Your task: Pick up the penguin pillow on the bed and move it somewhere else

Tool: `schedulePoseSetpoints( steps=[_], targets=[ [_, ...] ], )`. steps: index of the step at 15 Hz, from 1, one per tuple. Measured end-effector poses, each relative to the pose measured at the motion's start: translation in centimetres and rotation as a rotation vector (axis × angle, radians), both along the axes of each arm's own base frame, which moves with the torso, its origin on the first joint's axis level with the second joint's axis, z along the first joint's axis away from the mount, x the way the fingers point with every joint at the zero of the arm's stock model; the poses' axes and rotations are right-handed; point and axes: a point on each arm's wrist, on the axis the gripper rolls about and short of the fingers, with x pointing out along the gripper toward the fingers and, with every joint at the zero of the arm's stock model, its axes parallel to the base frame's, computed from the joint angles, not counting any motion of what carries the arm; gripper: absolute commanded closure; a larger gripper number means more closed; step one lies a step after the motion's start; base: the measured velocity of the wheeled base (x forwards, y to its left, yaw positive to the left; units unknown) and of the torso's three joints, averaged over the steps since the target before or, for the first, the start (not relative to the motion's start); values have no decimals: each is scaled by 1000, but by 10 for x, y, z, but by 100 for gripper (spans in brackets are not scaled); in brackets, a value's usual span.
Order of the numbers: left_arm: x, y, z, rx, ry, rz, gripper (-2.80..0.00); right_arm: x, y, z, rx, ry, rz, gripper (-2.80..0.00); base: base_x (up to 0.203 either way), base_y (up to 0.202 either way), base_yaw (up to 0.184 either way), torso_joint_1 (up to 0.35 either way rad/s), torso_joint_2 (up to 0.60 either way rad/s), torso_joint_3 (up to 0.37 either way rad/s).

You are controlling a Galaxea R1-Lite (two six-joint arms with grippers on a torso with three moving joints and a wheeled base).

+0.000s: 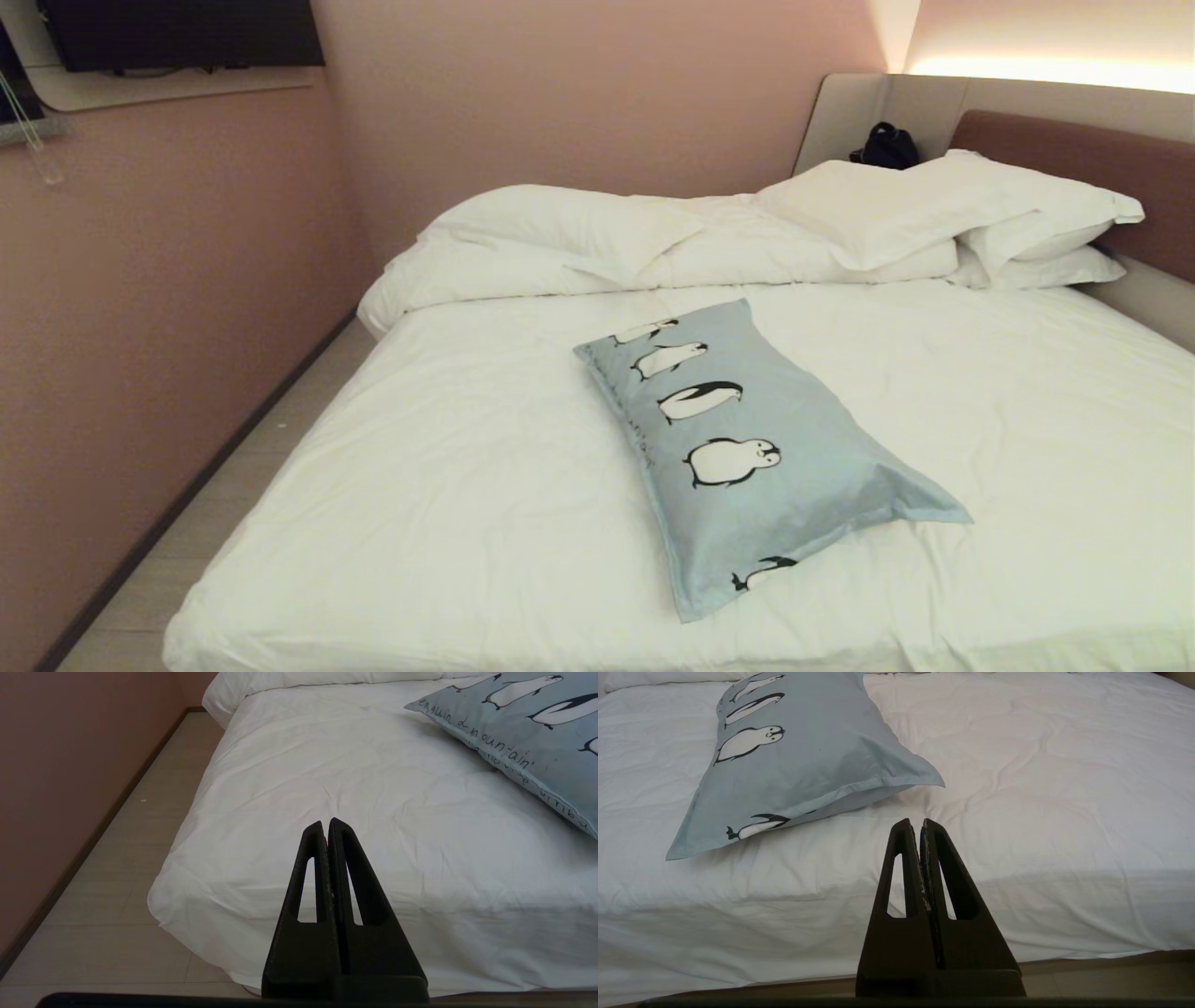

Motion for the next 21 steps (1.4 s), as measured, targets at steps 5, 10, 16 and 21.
schedulePoseSetpoints(
  steps=[5,10,16,21],
  targets=[
    [0,0,0,0,0,1,0,0,0,0,0,-7,1,0,0,0,0,0,0,0],
    [0,0,0,0,0,0,0,0,0,0,0,-6,1,0,0,0,0,0,0,0],
    [0,0,0,0,0,0,0,0,0,0,0,-7,1,0,0,0,0,0,0,0],
    [0,0,0,0,0,0,0,0,0,0,0,-7,1,0,0,0,0,0,0,0]
  ],
)
